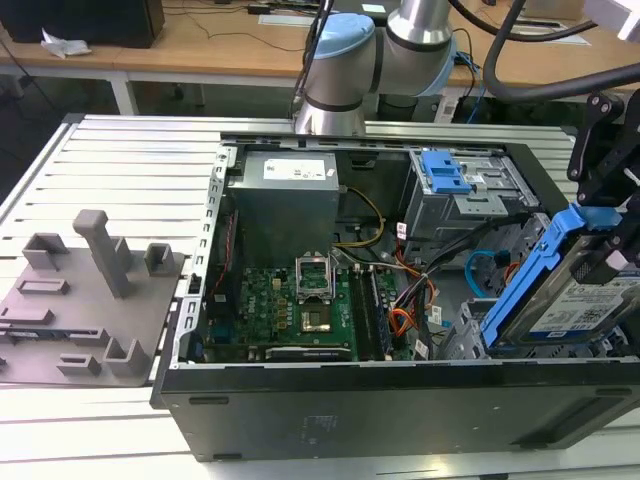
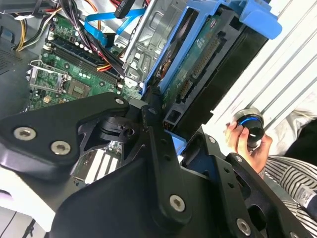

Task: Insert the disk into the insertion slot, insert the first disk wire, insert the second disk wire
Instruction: 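Insert the disk into the insertion slot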

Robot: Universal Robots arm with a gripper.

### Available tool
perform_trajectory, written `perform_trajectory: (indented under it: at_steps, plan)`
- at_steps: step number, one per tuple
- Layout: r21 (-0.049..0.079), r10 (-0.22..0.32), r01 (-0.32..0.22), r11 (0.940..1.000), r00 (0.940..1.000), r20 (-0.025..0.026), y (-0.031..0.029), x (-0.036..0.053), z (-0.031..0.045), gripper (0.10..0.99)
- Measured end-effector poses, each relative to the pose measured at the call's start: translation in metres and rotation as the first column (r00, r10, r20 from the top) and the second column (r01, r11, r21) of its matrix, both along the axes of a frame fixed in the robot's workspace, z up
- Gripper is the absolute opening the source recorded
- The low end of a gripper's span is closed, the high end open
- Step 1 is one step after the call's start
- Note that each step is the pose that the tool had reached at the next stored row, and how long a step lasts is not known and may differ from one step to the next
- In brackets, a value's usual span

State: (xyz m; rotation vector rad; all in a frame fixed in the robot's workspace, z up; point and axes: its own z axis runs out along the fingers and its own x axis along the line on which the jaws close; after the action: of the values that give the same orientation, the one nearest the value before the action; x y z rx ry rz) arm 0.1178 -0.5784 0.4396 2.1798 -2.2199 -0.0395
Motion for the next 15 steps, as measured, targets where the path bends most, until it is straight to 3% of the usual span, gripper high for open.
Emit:
perform_trajectory:
  at_steps: [4,8,11,12,15]
  plan:
    - [0.001,0.0,0.0,1.0,1.0,0.0001,0.0011,0.0001,0.0003,0.365]
    - [-0.002,0.0,0.0,1.0,1.0,0.0004,0.0022,0.0,0.0072,0.365]
    - [-0.003,0.0,0.0,1.0,1.0,0.0005,0.0108,0.0,0.0075,0.365]
    - [-0.002,0.0,0.0,1.0,1.0,0.0004,0.017,0.0,0.0075,0.365]
    - [-0.003,0.0,0.0,1.0,1.0,0.0005,0.0225,-0.0001,0.0075,0.365]
